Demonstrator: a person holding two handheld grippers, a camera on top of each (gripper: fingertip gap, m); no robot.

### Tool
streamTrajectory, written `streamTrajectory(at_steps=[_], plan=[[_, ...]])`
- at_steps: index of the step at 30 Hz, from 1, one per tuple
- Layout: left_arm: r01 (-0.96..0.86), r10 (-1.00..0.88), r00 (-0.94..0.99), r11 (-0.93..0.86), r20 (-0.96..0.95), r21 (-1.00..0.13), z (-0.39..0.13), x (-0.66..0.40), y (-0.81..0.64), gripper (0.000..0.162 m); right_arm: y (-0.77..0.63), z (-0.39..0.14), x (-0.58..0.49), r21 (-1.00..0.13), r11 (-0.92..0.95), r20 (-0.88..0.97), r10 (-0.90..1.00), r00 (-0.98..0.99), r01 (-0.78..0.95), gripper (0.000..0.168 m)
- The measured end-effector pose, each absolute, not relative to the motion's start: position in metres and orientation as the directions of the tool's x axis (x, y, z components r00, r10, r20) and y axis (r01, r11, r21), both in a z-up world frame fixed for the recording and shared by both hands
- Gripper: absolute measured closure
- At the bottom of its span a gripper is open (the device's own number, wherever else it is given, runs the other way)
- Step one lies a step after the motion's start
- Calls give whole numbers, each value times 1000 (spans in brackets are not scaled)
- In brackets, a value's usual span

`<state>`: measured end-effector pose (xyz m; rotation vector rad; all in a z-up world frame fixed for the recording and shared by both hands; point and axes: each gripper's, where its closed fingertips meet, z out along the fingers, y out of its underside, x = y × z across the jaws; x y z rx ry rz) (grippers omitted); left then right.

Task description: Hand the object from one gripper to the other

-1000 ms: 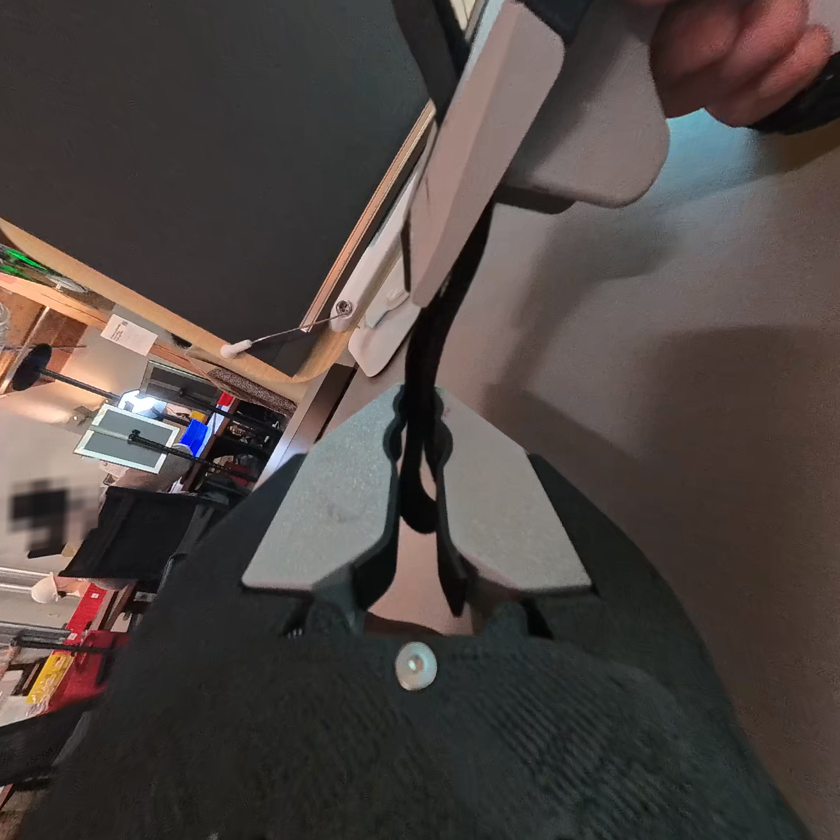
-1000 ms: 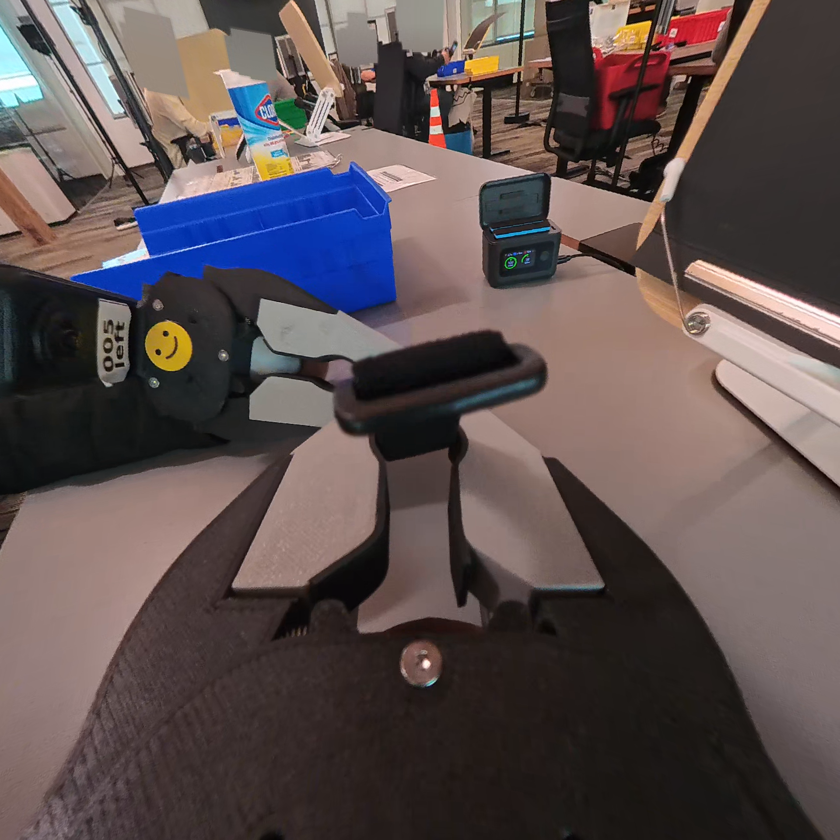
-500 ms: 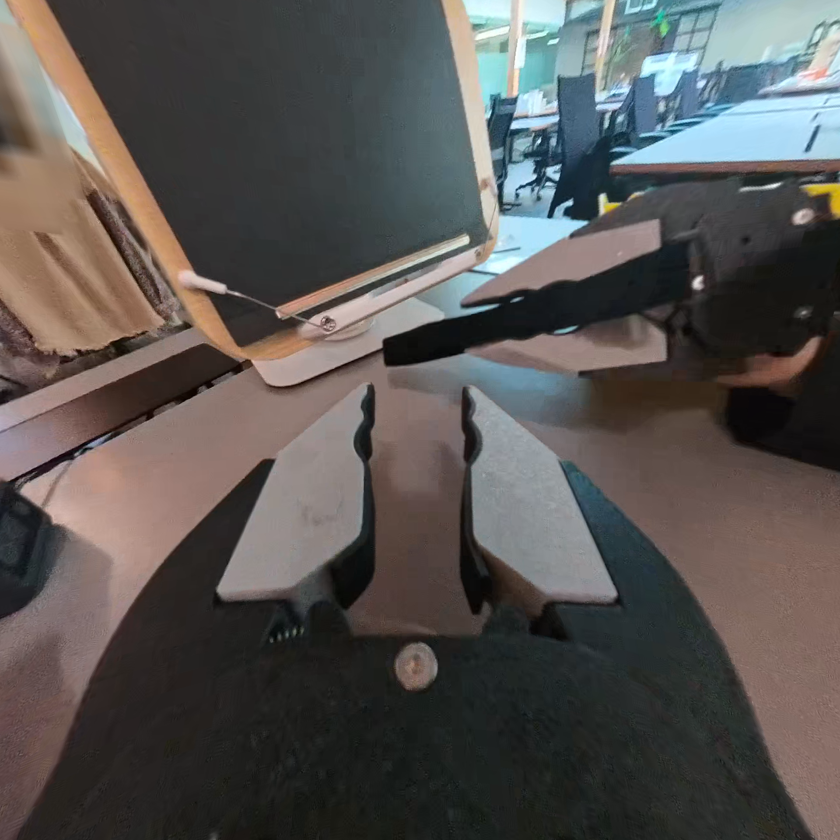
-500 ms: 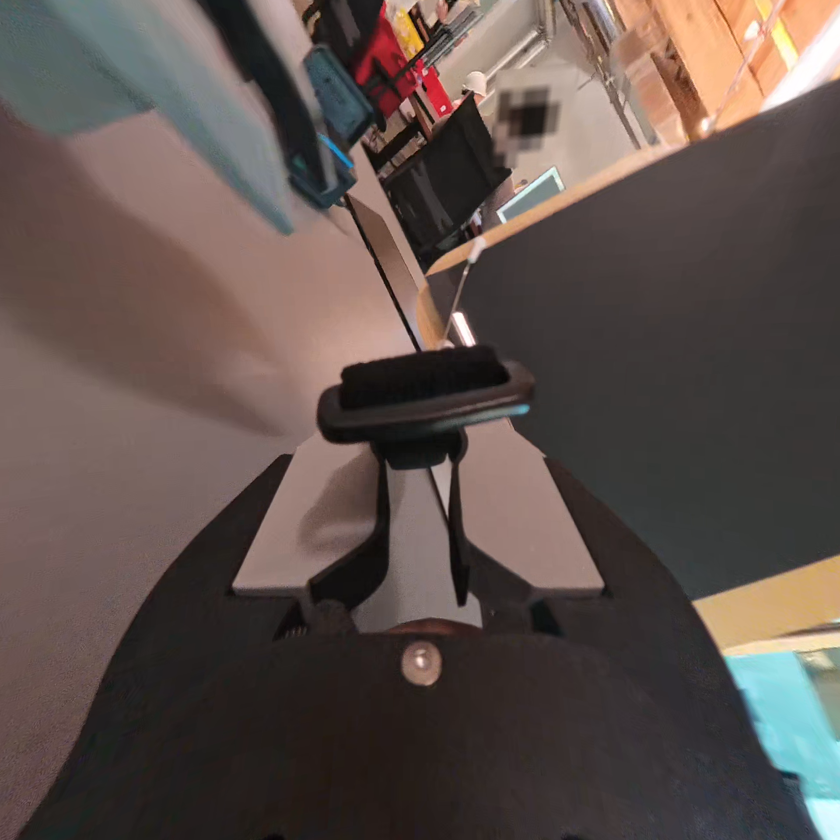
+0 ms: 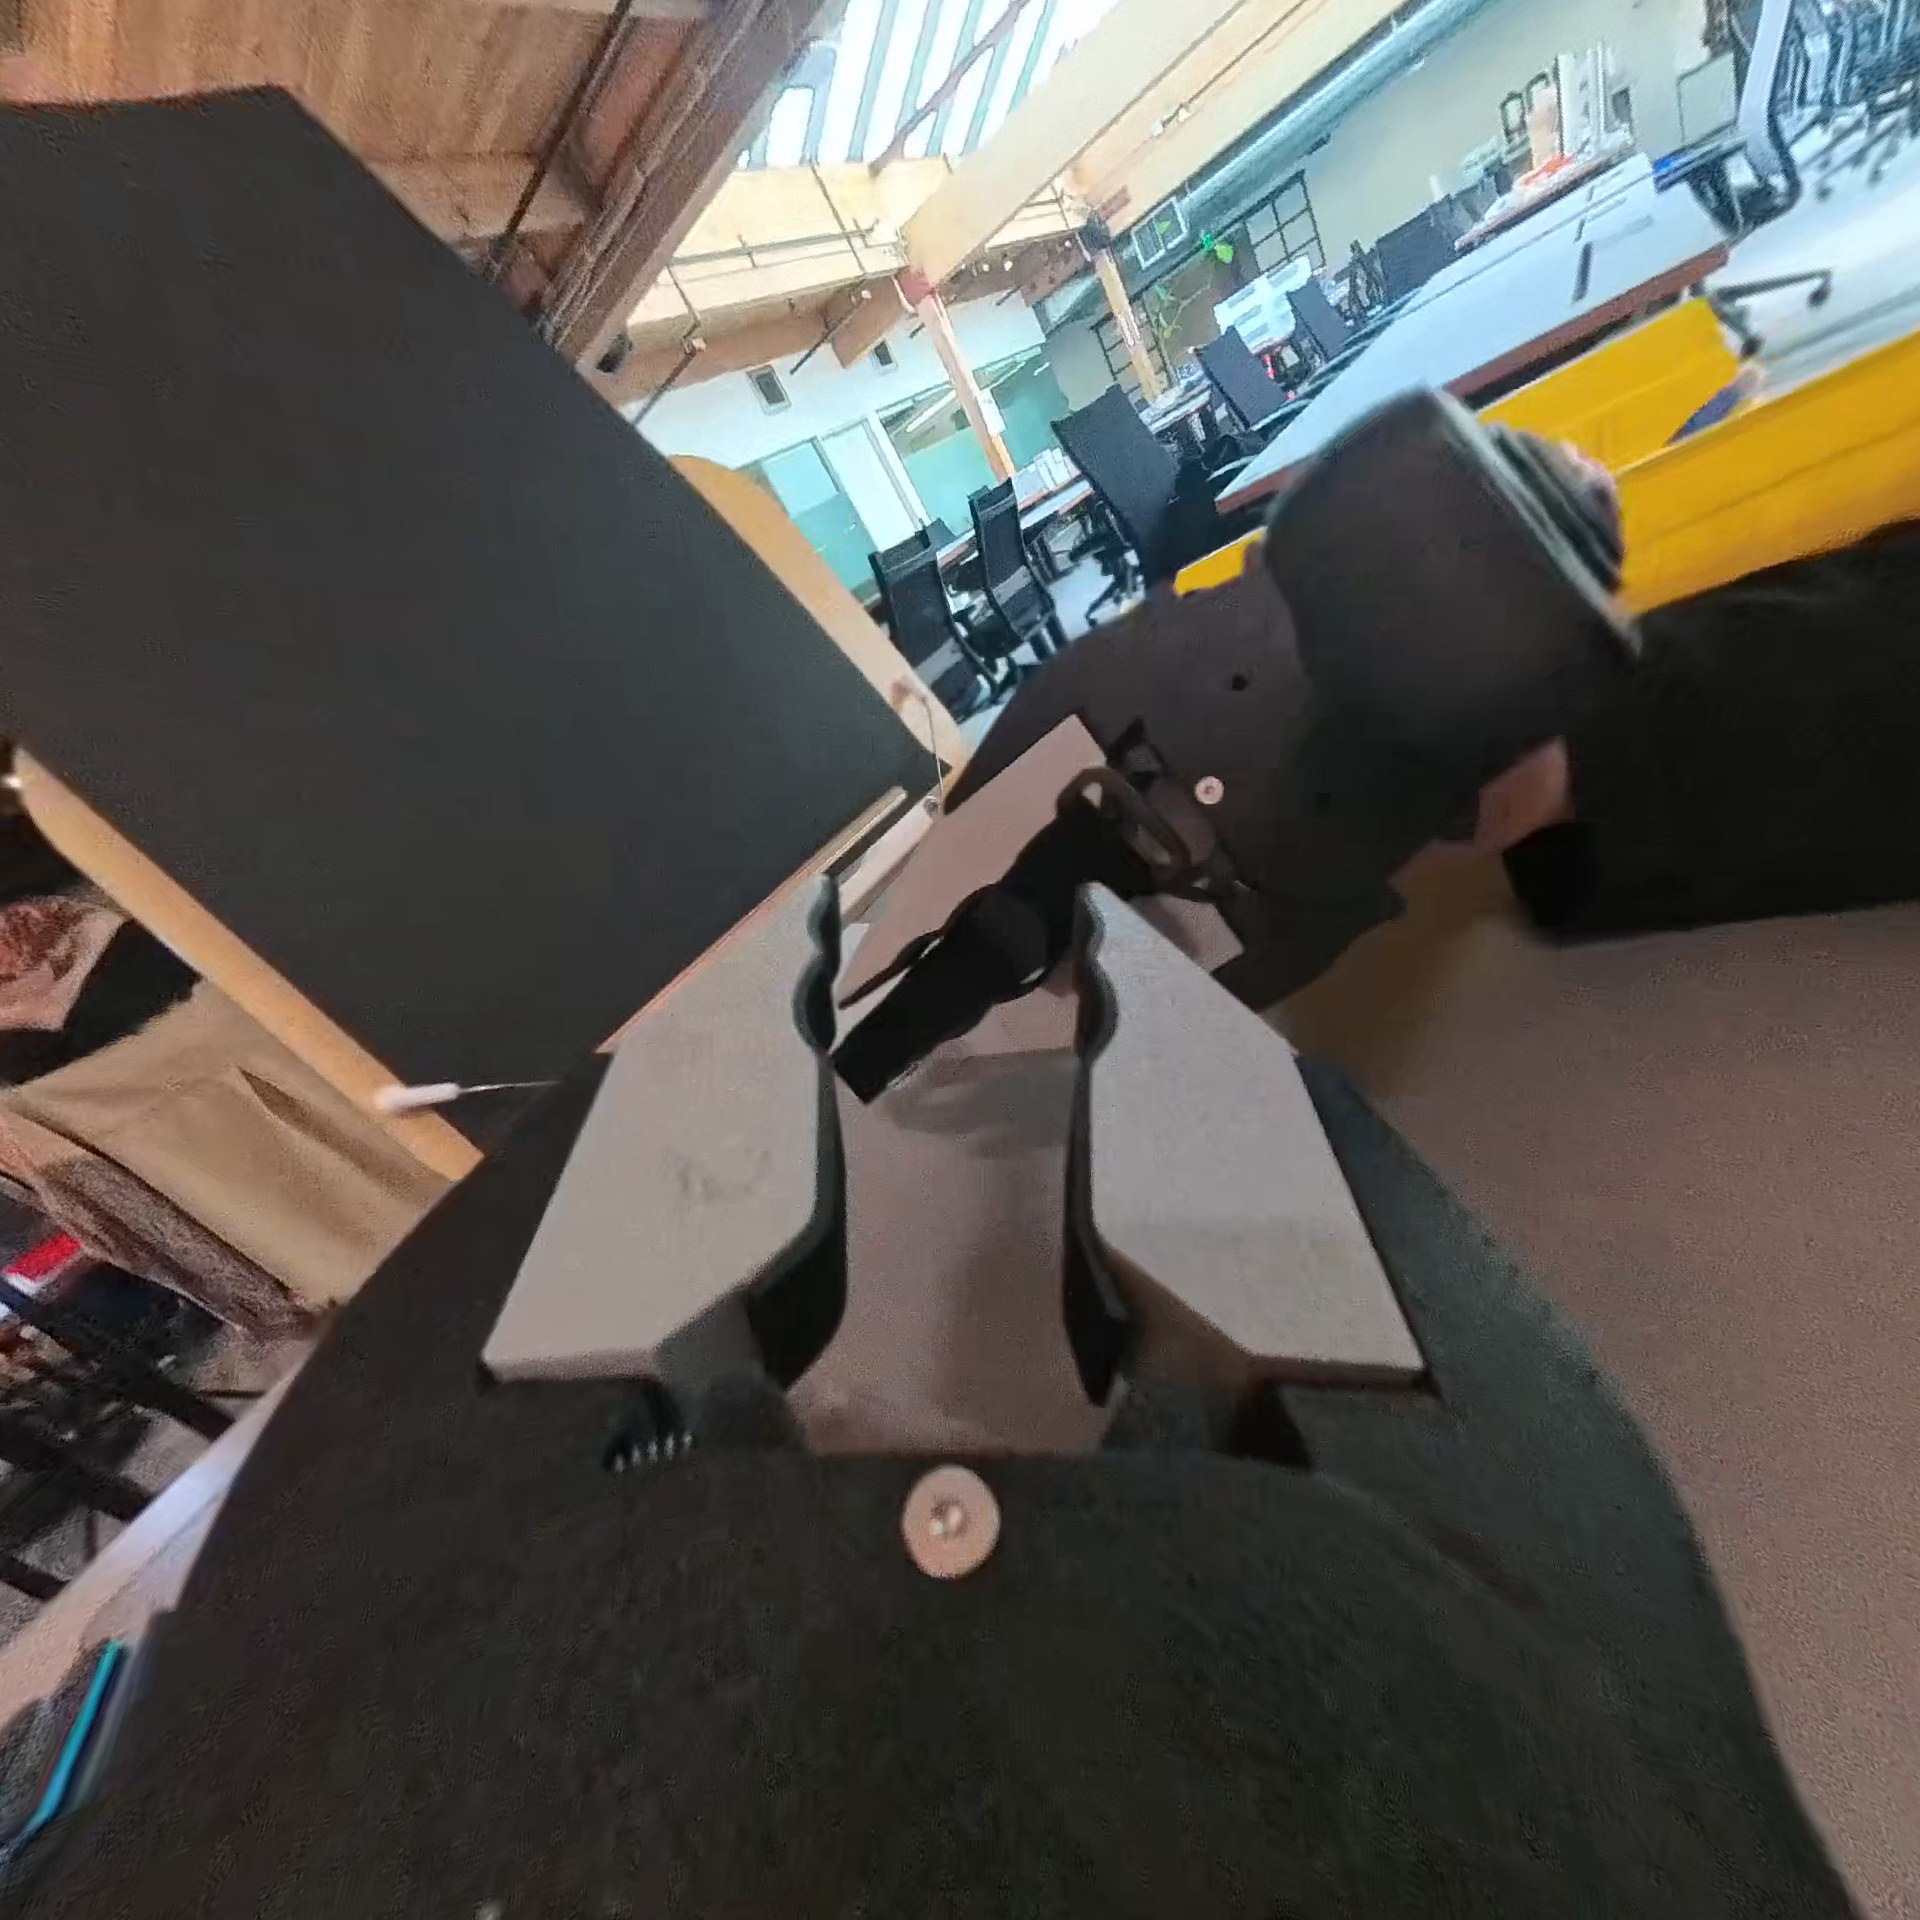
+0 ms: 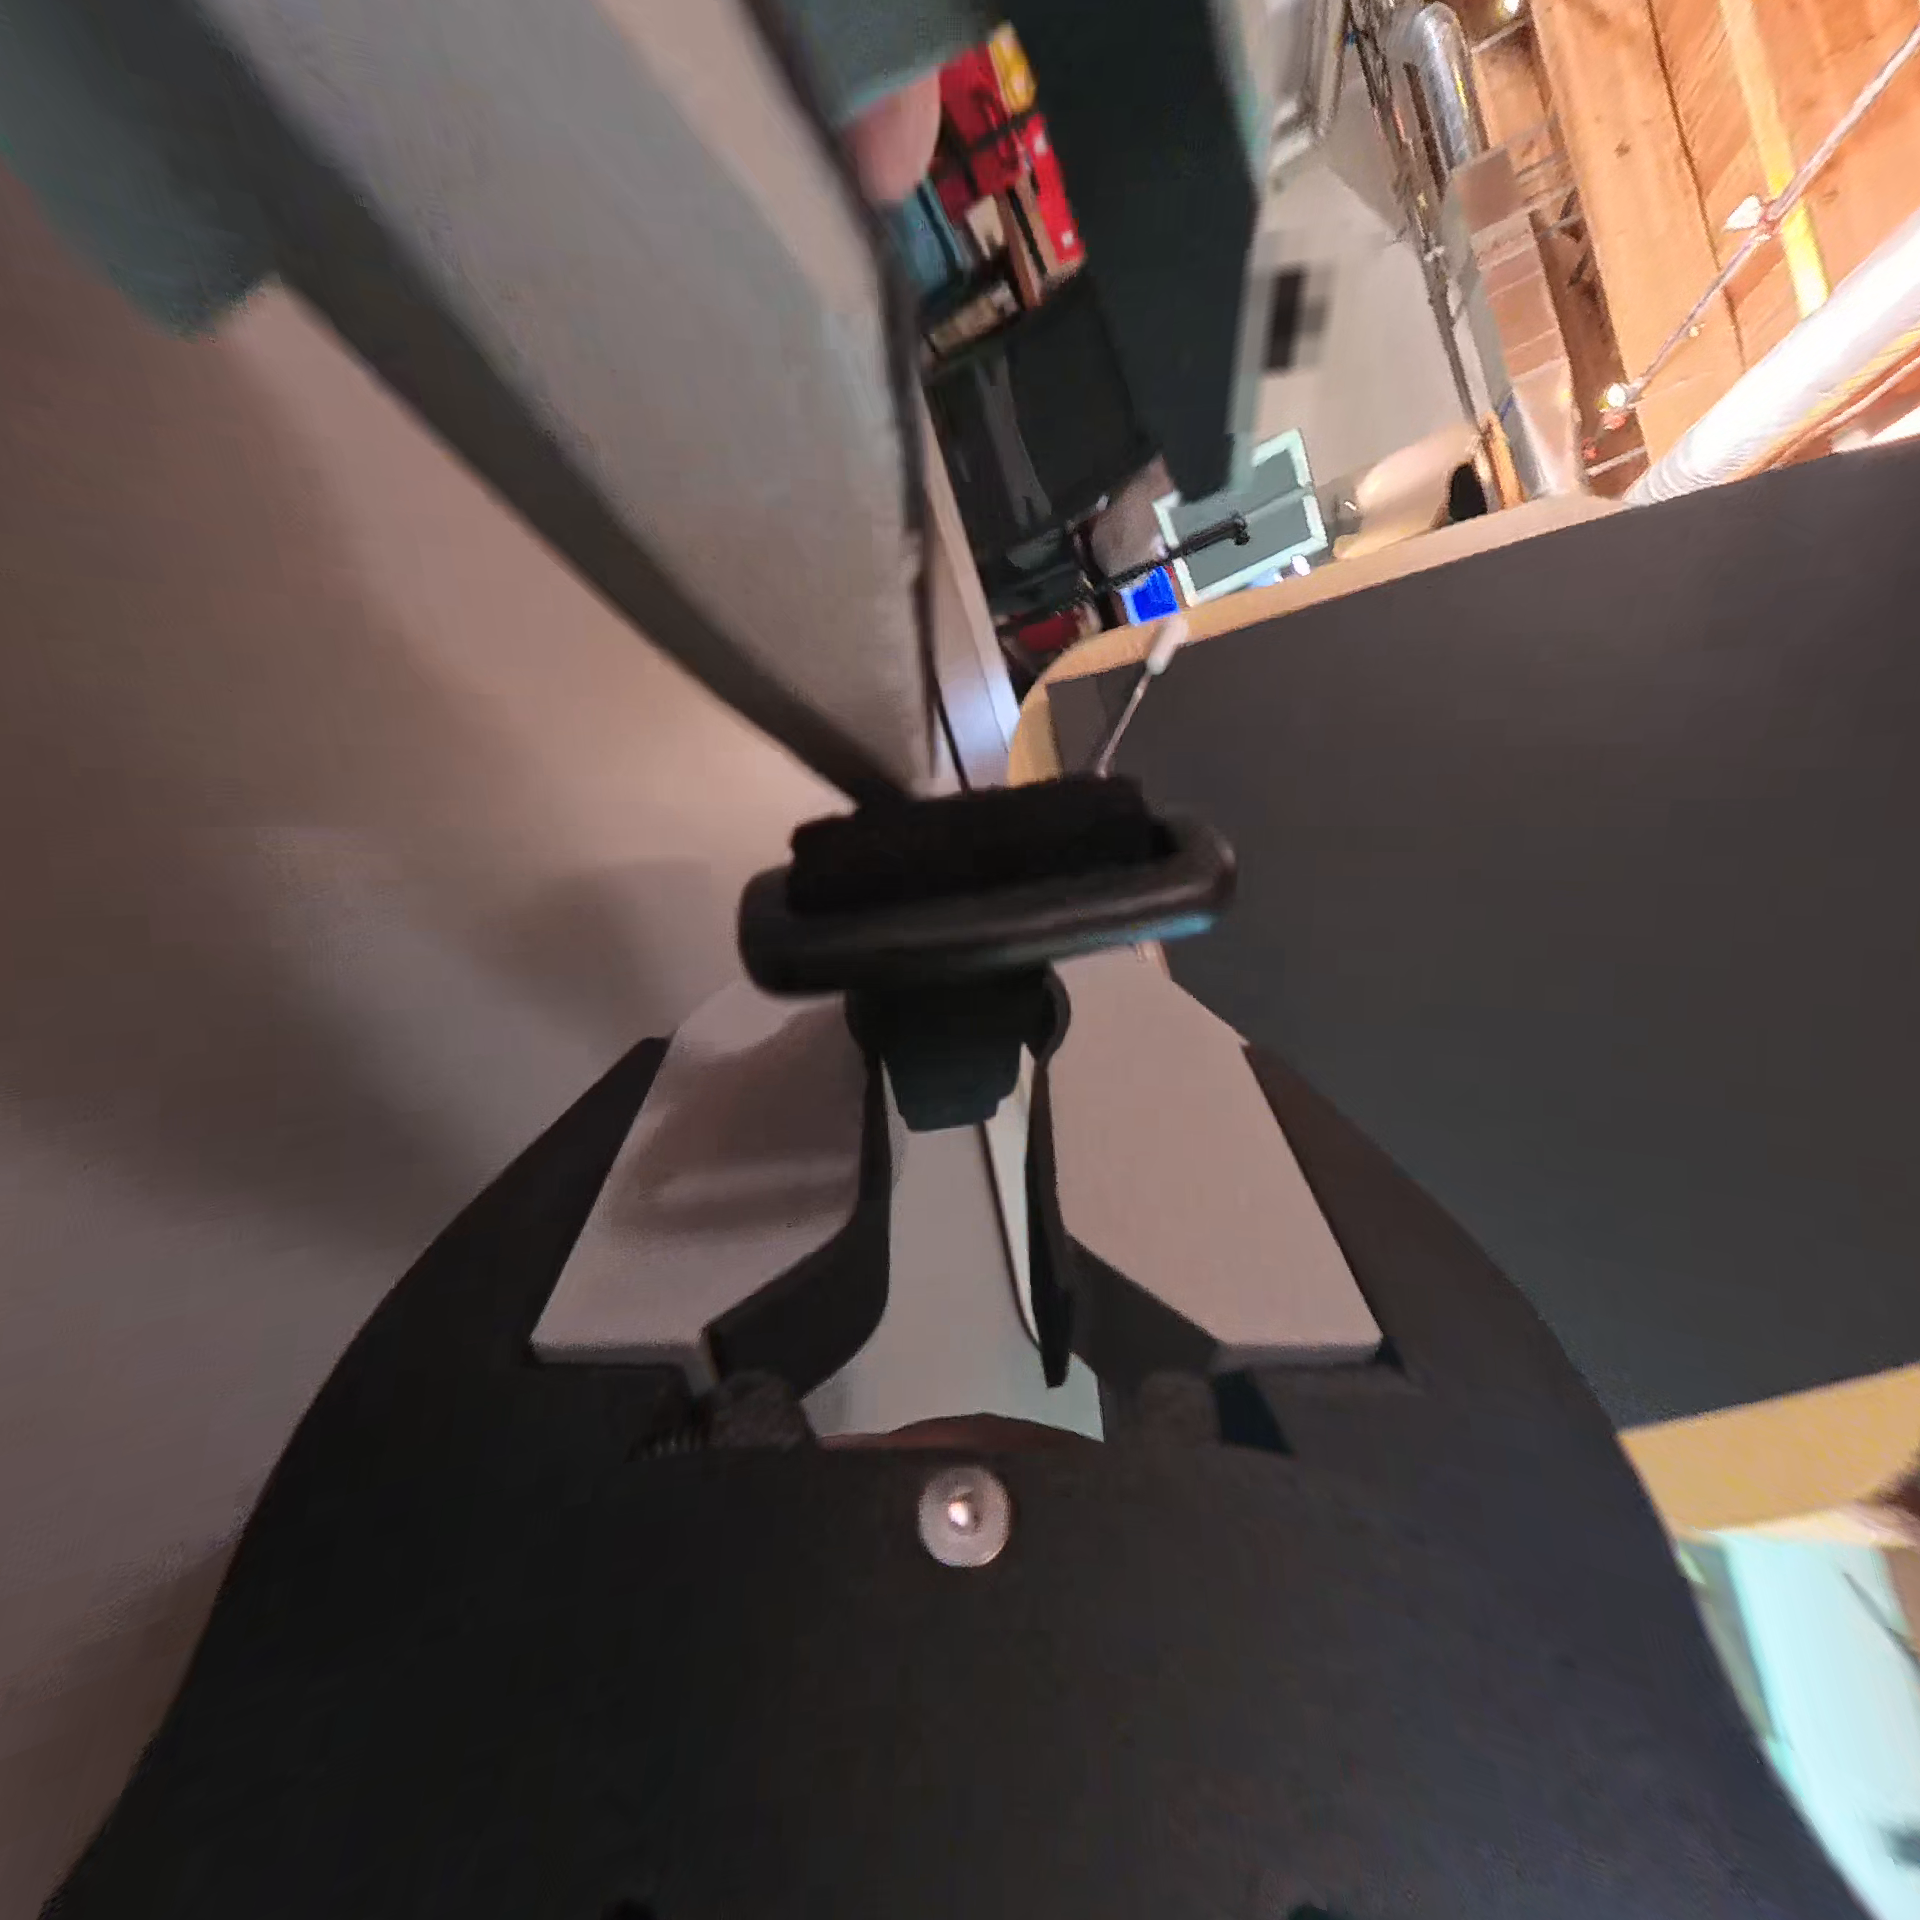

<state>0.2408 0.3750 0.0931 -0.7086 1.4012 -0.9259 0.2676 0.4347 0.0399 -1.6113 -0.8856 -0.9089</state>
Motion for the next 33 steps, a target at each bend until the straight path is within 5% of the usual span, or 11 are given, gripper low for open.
streamTrajectory(at_steps=[8,13,19,22,26,29,33], plan=[[104,-772,-33,628,-634,-771,86,242,362,121,429,34,230,-603,-96,754,256,605,792,149],[48,-724,51,690,-688,-723,87,245,372,158,429,32,219,-616,-80,740,282,611,784,148],[236,-978,130,192,-165,-953,128,218,437,162,421,47,222,-790,-85,545,358,759,607,125],[357,-995,58,-51,77,-933,142,199,457,162,411,66,219,-922,-82,308,440,844,379,121],[430,-986,-77,-164,144,-888,156,186,451,162,411,63,227,-963,-202,65,471,879,180,102],[412,-946,-271,-280,177,-867,161,180,431,162,417,58,237,-954,-202,117,424,898,220,80],[251,-873,-436,-350,217,-902,148,186,410,162,410,68,219,-945,-66,258,455,852,321,86]])
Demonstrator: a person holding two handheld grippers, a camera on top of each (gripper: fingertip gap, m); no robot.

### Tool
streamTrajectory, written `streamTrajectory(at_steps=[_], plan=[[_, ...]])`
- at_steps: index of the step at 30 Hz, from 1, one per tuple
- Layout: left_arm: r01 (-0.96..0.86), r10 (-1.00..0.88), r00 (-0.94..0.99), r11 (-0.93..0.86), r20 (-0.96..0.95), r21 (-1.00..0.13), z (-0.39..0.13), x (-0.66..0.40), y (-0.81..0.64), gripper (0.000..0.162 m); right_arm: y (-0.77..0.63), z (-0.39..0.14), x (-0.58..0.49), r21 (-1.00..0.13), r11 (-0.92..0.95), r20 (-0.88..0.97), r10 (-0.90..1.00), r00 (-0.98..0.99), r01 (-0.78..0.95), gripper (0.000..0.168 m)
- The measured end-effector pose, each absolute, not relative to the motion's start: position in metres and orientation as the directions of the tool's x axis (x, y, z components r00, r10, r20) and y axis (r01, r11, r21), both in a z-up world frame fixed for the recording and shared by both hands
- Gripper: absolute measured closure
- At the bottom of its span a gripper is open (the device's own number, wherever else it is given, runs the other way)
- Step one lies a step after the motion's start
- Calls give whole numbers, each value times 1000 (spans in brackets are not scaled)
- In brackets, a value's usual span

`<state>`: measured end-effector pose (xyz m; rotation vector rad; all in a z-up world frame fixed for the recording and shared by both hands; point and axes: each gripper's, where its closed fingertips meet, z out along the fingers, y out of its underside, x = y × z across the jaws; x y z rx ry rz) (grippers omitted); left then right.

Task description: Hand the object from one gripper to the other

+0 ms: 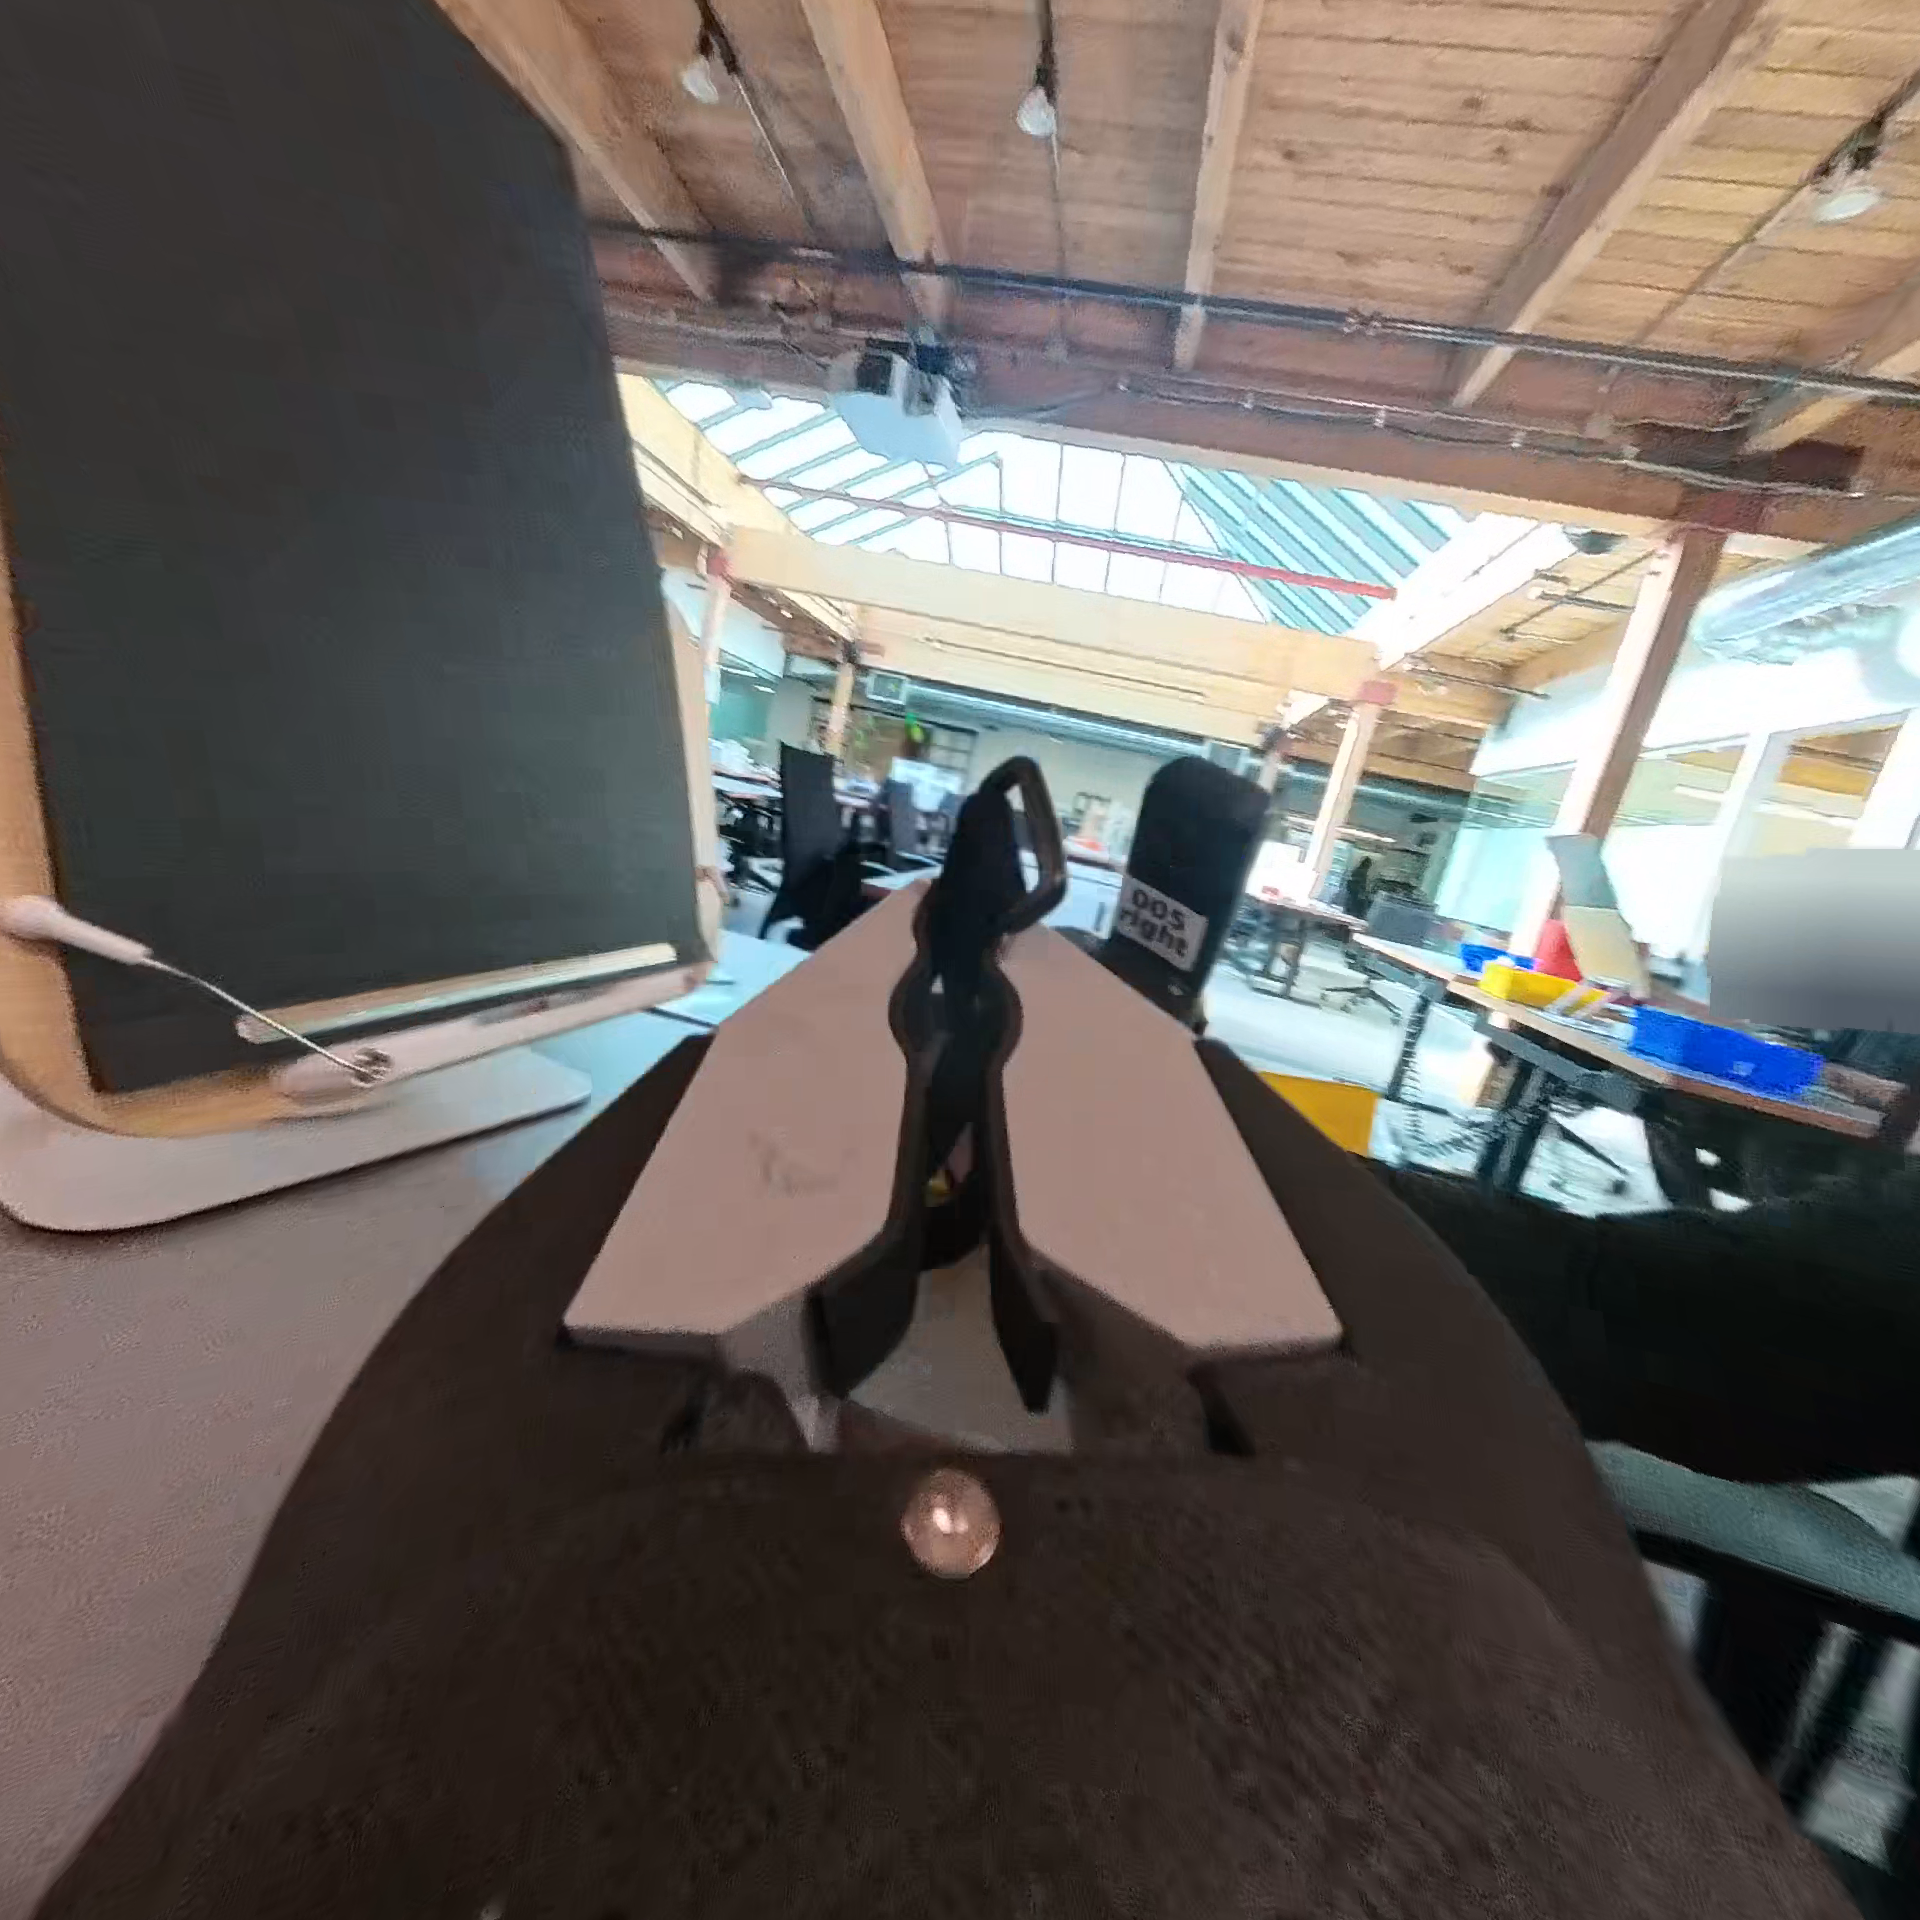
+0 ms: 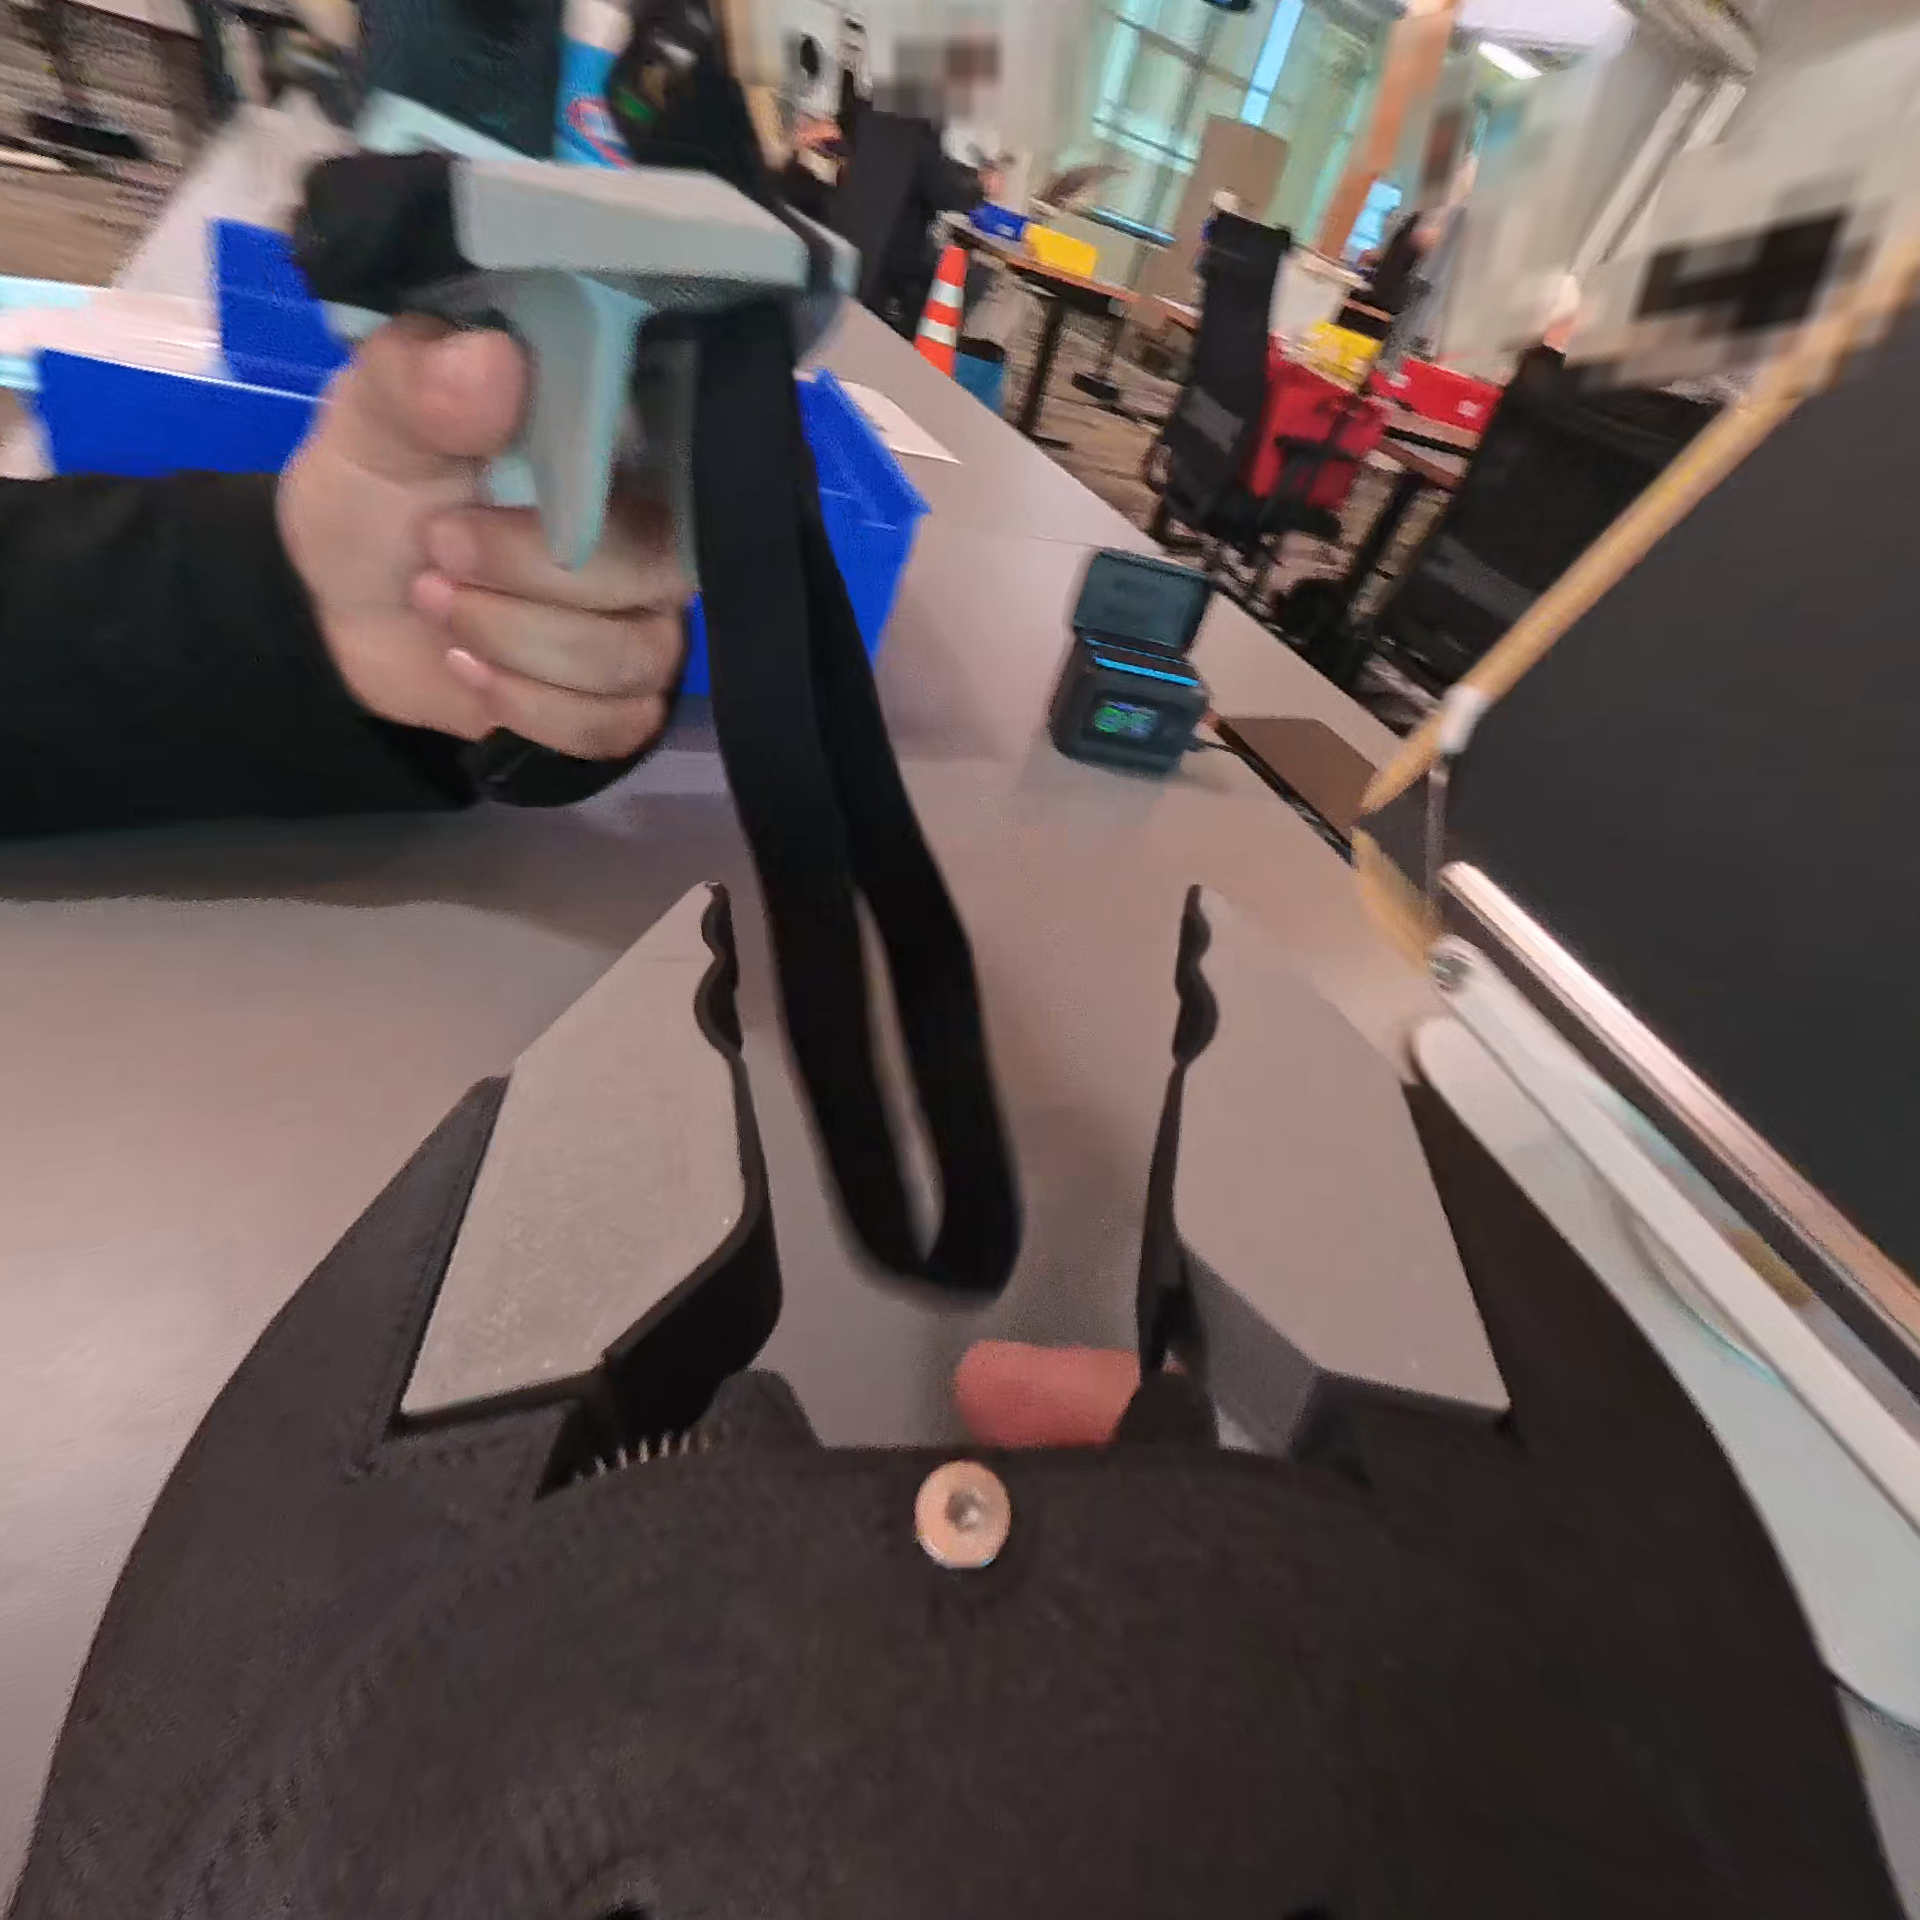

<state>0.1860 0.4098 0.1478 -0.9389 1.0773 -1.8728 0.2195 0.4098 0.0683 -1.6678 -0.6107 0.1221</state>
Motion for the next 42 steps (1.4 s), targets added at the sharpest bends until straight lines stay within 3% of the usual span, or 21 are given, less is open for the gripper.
streamTrajectory(at_steps=[2,3,4,6,9,11,14,16,19,21,24,27,28,30,32,33,35,37,39,42], plan=[[191,-833,-490,-391,258,-900,143,189,401,162,401,62,198,-944,-67,232,558,797,322,105],[175,-832,-490,-387,261,-905,140,191,399,162,396,56,189,-941,-90,206,612,764,326,122],[163,-844,-468,-373,261,-913,136,195,400,162,391,49,182,-935,-115,180,661,729,336,150],[154,-888,-361,-359,286,-921,129,201,414,161,388,45,177,-932,-154,133,696,706,328,166],[70,-969,-48,-244,241,-967,101,213,453,137,386,60,181,-962,-219,-41,705,708,162,166],[-23,-993,110,-53,50,-998,85,213,463,127,384,64,186,-945,-326,-221,697,682,28,166],[-125,-954,172,226,-245,-966,79,212,453,118,391,56,207,-866,-481,-433,588,683,-135,167],[-148,-859,181,457,-478,-877,80,213,439,117,390,52,214,-805,-555,-540,538,648,-211,167],[-175,-588,169,772,-791,-611,74,215,411,121,383,54,214,-708,-641,-675,493,550,-294,167],[-172,-486,136,846,-863,-504,66,219,394,120,379,52,211,-655,-689,-729,469,498,-310,168],[-194,-442,111,869,-890,-456,56,225,389,113,369,52,197,-633,-727,-751,497,434,-264,168],[-180,-442,99,873,-892,-453,56,222,390,127,357,43,178,-630,-760,-740,526,419,-158,167],[-175,-475,87,858,-876,-482,55,221,391,133,355,40,175,-638,-760,-726,539,427,-126,164],[-220,-690,77,692,-720,-687,51,223,403,144,362,40,181,-687,-720,-666,567,484,-101,150],[-266,-934,-1,345,-357,-900,36,228,408,155,375,61,201,-770,-615,-593,590,548,-170,130],[-299,-985,-69,172,-158,-939,28,228,404,160,380,78,214,-818,-529,-550,602,579,-227,129],[-370,-985,-100,-95,142,-924,16,226,405,160,384,100,241,-891,-367,-444,586,678,-266,128],[-432,-914,-108,-311,391,-847,8,223,402,160,387,101,258,-943,-278,-308,529,791,-181,120],[-417,-836,-125,-444,534,-793,14,224,403,160,391,93,261,-967,-247,-174,489,855,-55,110],[-441,-755,-175,-514,632,-736,17,224,393,159,390,75,233,-957,-239,7,549,836,165,107]])
